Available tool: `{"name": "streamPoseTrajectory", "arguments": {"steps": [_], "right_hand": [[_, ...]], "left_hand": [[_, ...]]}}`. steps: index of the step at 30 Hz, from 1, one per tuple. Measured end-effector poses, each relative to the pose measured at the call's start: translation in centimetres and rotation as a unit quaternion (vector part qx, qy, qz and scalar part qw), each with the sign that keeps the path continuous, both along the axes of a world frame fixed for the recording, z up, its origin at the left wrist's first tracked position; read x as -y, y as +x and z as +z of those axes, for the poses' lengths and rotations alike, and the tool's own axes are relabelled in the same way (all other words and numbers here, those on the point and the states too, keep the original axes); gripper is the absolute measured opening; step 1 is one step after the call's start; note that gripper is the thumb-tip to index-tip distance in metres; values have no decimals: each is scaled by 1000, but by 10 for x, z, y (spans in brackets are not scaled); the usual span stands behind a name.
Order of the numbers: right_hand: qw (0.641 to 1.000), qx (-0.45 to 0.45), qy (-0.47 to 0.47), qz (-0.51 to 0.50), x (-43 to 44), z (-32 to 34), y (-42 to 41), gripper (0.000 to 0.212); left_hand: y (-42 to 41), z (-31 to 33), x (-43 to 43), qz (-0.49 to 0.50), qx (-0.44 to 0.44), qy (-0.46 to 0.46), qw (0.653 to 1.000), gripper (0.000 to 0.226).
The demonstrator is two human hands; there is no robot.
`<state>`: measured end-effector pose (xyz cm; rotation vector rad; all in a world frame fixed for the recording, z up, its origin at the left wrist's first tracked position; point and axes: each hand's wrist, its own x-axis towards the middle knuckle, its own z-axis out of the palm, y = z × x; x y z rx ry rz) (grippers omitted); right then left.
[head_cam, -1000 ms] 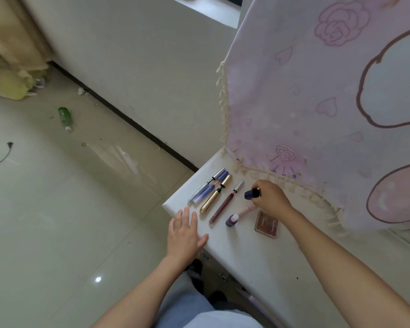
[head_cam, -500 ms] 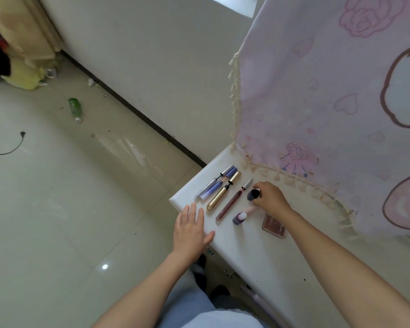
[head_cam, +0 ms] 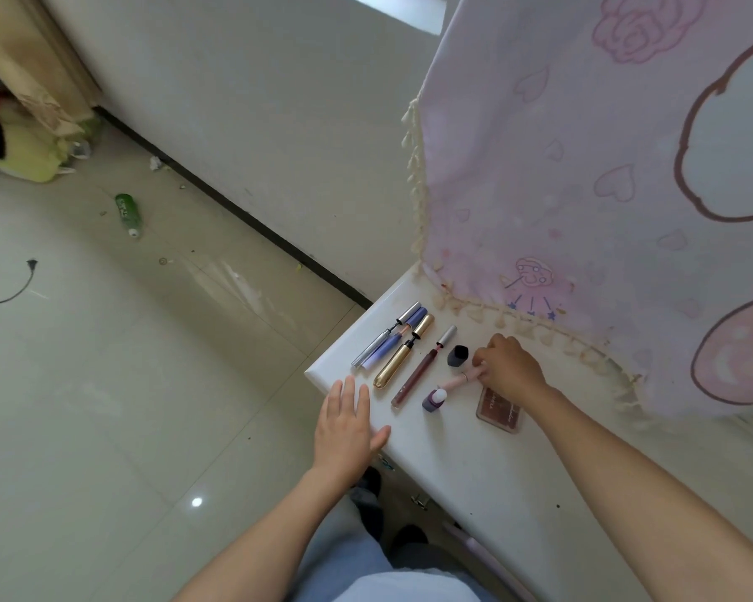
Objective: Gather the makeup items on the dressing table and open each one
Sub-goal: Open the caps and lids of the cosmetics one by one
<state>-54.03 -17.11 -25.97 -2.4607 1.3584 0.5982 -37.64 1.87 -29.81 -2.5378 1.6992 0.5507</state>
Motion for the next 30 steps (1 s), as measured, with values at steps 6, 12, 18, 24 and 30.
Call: {"name": "streamPoseTrajectory", "arguments": {"steps": [6, 12, 18, 24, 30], "right_hand": [[996, 58, 66, -13, 8, 46, -20, 8], [947, 264, 97, -155, -13, 139, -61, 13], [887, 417, 91, -179, -43, 196, -50, 13], [852, 479, 73, -200, -56, 207, -53, 22], [848, 497, 60, -175, -62, 212, -61, 24]], "left_hand": [[6, 10, -1, 7, -52, 6, 999, 68], [15, 54, 20, 60, -135, -350, 925, 40], [-32, 168, 78, -171, -247, -325, 897, 41], [-42, 192, 83, -209, -244, -269, 908, 40], [-41, 204, 80, -225, -302, -235, 896, 20]]}}
